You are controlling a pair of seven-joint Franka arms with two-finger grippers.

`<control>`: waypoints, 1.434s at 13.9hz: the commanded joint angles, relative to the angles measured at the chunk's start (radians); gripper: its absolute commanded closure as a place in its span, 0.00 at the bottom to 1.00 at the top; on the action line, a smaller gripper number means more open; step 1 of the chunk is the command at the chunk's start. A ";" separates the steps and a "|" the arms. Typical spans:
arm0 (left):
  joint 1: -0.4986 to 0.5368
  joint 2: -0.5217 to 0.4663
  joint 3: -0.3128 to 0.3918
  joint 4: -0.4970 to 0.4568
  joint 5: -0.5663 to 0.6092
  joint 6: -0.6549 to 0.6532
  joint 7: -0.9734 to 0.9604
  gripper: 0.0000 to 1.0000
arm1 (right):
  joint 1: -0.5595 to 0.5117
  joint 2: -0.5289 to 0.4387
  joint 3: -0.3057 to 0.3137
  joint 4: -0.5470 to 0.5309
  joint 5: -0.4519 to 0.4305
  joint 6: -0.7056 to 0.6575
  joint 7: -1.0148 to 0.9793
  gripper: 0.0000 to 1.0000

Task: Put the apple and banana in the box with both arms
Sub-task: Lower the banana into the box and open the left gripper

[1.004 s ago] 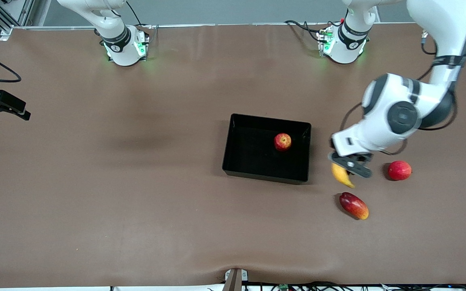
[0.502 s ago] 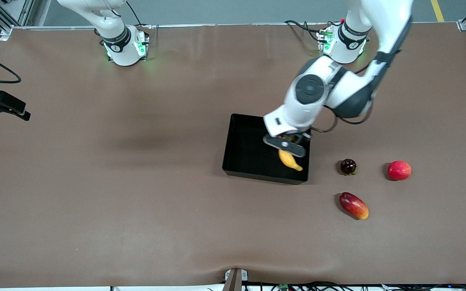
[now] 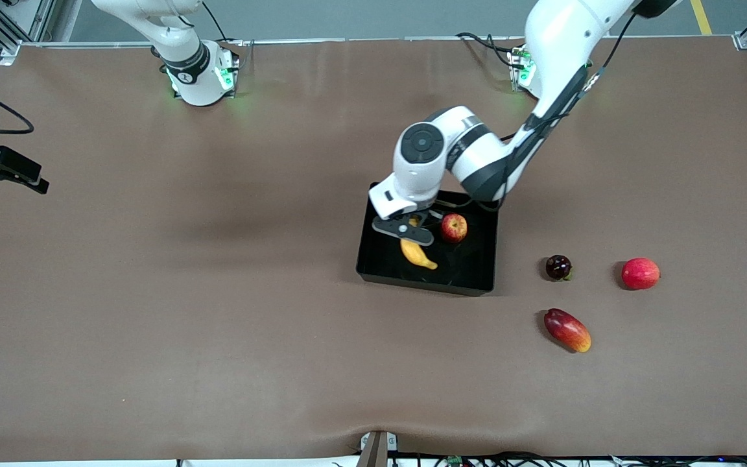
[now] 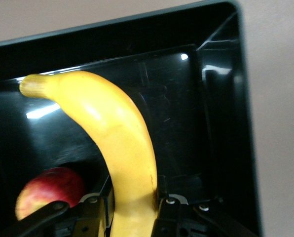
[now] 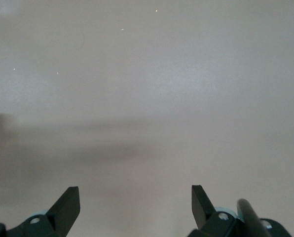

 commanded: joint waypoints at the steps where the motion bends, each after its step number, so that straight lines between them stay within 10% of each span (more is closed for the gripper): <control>1: -0.049 0.081 0.014 0.091 0.041 -0.009 -0.049 1.00 | -0.008 0.007 0.007 0.018 -0.017 -0.027 -0.003 0.00; 11: -0.065 0.203 0.021 0.090 0.081 0.043 -0.050 0.97 | -0.008 0.007 0.007 0.017 -0.016 -0.028 -0.003 0.00; 13: -0.069 0.218 0.023 0.090 0.092 0.043 -0.052 0.65 | -0.005 0.006 0.005 0.017 -0.017 -0.028 -0.003 0.00; 15: -0.066 0.210 0.023 0.091 0.098 0.043 -0.040 0.00 | -0.006 0.007 0.007 0.017 -0.017 -0.028 -0.003 0.00; 20: 0.035 0.060 0.015 0.102 0.112 -0.032 -0.030 0.00 | -0.006 0.007 0.005 0.017 -0.017 -0.028 -0.003 0.00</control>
